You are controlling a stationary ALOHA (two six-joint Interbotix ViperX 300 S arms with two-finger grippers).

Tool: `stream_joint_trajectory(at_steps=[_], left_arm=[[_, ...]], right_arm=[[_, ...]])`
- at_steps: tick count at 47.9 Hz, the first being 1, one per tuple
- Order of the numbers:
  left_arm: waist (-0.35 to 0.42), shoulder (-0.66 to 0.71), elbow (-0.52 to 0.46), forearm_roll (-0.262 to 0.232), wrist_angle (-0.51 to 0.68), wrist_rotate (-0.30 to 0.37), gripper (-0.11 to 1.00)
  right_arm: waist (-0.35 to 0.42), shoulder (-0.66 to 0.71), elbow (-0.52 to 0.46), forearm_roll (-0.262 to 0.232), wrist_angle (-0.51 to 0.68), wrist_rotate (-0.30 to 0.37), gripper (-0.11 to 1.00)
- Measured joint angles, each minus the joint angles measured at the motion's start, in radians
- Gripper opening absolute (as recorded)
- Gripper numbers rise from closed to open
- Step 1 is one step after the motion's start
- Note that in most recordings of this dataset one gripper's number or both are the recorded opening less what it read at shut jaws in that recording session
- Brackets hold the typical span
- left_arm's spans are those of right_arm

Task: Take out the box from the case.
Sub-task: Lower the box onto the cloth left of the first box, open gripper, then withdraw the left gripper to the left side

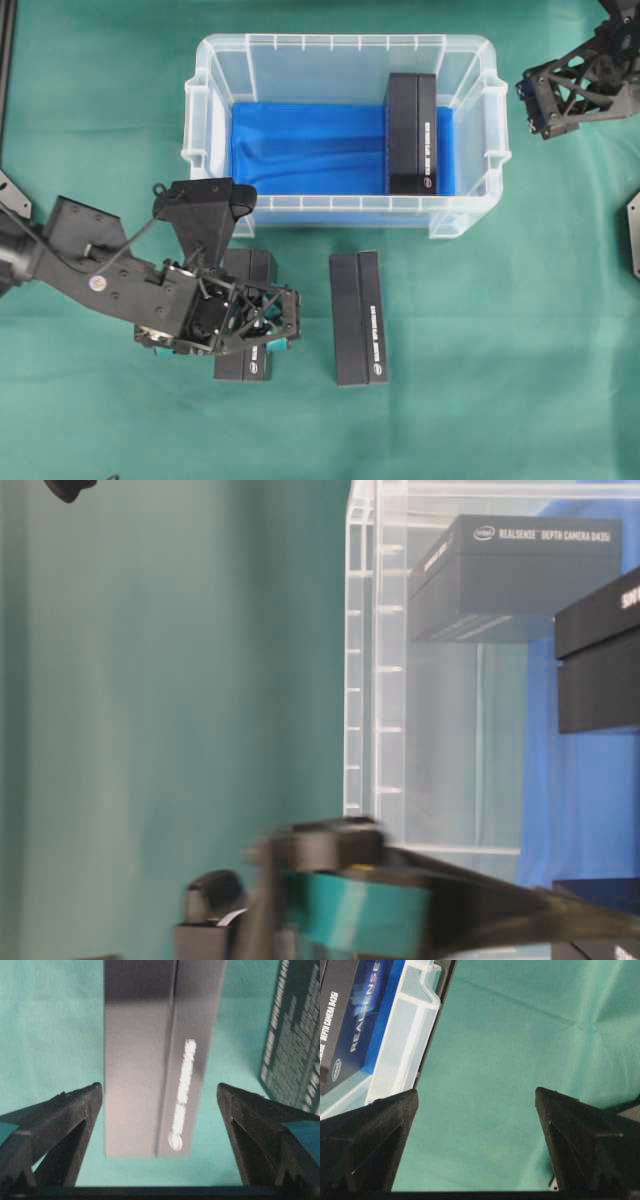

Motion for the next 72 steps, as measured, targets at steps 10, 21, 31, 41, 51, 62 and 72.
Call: stream_joint_trajectory(at_steps=[10,21,31,41,51,62,72], left_arm=[[0.005,-0.077,-0.069,-0.005,0.072,-0.002,0.97],[0.009,-0.163,-0.213,-0.005,0.298,0.006,0.97],[0.012,-0.172,-0.299,0.002,0.399,0.057,0.97],[0.018,-0.17,-0.307,0.002,0.388,0.084,0.97],[0.015,-0.215,-0.225,0.002,0.385,0.106,0.97],[-0.021,-0.347,-0.077,0.002,0.387,0.115,0.97],[-0.032,-0.486,0.037,0.002,0.385,0.112,0.97]], right_arm=[[0.002,0.0,0.0,0.0,0.0,0.0,0.92],[0.0,0.0,0.0,0.0,0.0,0.0,0.92],[0.0,0.0,0.0,0.0,0.0,0.0,0.92],[0.0,0.0,0.0,0.0,0.0,0.002,0.92],[0.0,0.002,0.0,0.0,0.002,0.0,0.92],[0.0,0.0,0.0,0.002,0.003,0.0,0.92],[0.0,0.0,0.003,0.002,0.009,0.0,0.92]])
